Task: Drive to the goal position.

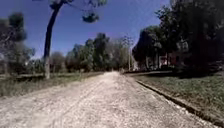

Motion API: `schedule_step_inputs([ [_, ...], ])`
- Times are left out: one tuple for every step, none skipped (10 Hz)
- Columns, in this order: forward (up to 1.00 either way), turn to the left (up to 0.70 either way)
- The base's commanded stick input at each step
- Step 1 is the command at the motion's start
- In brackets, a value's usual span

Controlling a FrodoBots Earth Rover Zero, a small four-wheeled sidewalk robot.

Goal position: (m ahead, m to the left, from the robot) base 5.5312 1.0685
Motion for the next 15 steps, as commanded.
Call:
schedule_step_inputs([
  [0.85, 0.00],
  [0.85, 0.00],
  [0.85, 0.00],
  [0.85, 0.00],
  [0.85, 0.00],
  [0.85, 0.00],
  [0.85, 0.00],
  [0.85, 0.00],
  [0.85, 0.00],
  [0.85, 0.00],
  [0.85, 0.00],
  [0.85, 0.00],
  [0.85, 0.00],
  [0.85, 0.00],
  [0.85, 0.00],
])
